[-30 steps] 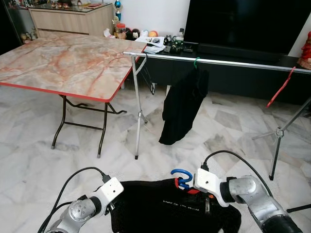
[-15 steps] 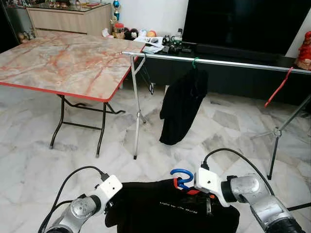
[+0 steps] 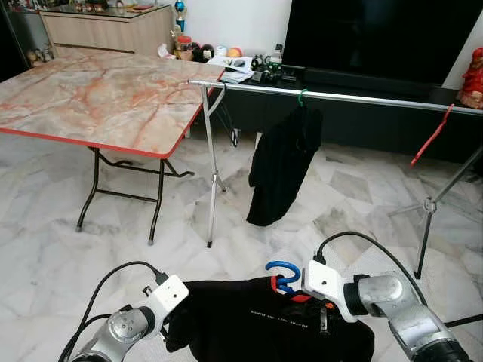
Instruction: Hang hanger
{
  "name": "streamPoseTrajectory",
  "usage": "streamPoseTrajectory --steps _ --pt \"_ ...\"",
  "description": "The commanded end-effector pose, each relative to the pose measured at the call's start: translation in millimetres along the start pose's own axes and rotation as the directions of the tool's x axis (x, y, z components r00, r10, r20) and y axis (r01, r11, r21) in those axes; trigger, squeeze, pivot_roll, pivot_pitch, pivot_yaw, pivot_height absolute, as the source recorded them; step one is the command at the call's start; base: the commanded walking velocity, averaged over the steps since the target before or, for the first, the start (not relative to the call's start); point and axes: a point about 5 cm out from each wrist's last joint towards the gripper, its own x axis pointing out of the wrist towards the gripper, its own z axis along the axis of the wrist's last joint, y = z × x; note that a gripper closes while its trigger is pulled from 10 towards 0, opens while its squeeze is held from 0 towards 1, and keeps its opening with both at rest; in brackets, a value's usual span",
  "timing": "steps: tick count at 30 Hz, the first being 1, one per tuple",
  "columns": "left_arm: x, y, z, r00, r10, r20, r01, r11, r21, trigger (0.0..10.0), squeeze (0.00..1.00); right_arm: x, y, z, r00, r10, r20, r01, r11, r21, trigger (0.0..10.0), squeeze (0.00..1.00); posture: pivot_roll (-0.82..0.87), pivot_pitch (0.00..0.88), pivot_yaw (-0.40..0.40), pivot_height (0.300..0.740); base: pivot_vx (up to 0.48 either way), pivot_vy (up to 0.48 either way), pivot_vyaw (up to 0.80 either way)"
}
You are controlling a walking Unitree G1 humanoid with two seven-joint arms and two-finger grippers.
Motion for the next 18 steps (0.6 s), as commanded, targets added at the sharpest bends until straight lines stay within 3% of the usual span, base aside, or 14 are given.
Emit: streamPoseTrajectory --steps 1,18 --pt "0.0 -0.2 -2.3 1.0 -0.001 -0.019 0.001 1.0 -0.003 0.0 0.0 -3.8 -4.9 8.9 0.999 -0.021 0.024 0.022 0.999 -0.028 10.0 0.0 0.15 0.0 -0.057 0.74 0.0 0.0 0.0" --pt "-3.4 7.5 -11.2 0.993 0.086 -0.076 -0.089 0.996 -0.031 0.0 0.0 5.8 -3.1 13.9 0.998 -0.044 0.041 0.045 0.999 -0.019 10.0 0.0 0.16 0.0 -0.058 0.74 0.0 0.0 0.0"
